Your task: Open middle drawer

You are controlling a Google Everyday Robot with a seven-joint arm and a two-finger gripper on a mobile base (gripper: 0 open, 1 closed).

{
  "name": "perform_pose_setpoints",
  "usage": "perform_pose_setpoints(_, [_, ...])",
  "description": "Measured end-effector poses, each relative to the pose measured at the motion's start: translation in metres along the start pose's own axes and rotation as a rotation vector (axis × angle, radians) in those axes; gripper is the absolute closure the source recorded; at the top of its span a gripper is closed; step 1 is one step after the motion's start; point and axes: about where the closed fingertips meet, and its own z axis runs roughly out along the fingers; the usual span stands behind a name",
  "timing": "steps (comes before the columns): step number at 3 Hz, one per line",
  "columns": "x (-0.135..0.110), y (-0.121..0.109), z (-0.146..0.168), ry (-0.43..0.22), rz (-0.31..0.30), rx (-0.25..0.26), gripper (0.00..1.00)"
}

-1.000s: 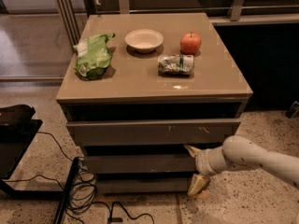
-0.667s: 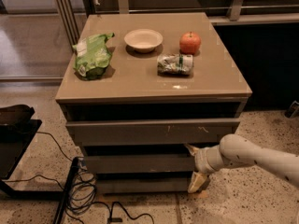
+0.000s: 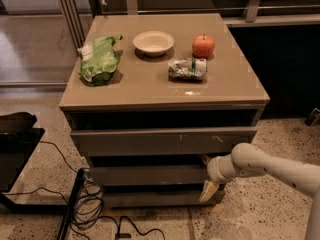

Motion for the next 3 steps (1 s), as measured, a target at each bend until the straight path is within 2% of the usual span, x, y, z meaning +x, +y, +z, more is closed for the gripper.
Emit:
perform_pose_setpoints(1, [0.0000,-0.0002,0.0002,0.000,0.000,0.000,0.00])
perform_pose_setpoints(2, [0.0000,-0.0002,0.0003,0.000,0.000,0.000,0.19])
perform_pose_setpoints(3, [0.0000,-0.0001,0.0003,0.000,0.000,0.000,0.42])
